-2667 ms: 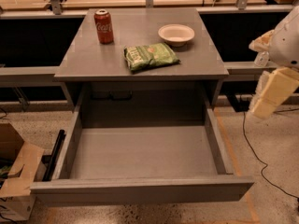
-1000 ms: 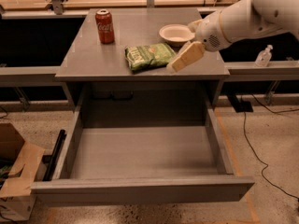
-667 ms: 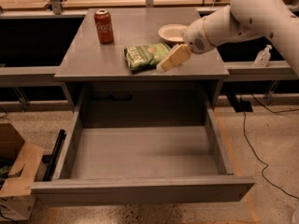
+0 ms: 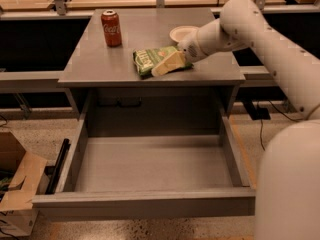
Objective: Place green jalapeno chip bag into top drawer
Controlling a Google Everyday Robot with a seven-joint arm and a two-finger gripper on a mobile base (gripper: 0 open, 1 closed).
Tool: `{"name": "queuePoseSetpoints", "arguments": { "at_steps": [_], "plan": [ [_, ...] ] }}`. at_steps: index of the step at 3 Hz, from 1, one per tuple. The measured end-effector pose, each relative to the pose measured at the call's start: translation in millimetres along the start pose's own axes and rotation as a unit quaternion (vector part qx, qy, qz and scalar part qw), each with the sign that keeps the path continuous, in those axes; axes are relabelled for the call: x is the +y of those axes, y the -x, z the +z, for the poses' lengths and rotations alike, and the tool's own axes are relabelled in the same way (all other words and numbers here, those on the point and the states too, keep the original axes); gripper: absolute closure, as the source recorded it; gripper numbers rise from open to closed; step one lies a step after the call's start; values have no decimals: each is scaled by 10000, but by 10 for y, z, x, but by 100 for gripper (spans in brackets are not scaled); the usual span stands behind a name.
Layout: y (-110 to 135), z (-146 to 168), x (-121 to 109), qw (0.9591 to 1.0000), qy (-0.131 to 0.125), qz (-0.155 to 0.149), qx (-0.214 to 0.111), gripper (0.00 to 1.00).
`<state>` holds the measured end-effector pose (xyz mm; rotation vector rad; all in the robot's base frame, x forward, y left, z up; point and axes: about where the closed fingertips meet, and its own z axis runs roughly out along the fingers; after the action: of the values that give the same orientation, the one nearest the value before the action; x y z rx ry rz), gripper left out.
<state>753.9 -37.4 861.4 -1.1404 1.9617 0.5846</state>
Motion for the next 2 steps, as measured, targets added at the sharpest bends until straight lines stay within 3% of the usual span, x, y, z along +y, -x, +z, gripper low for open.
{"name": "queuePoseSetpoints", "arguments": {
  "at_steps": [1,2],
  "plan": [
    [-60,264,-55,9993,172,334,-57,0],
    [-48,317,-63,9987,224,427,-156,14]
  ]
}}
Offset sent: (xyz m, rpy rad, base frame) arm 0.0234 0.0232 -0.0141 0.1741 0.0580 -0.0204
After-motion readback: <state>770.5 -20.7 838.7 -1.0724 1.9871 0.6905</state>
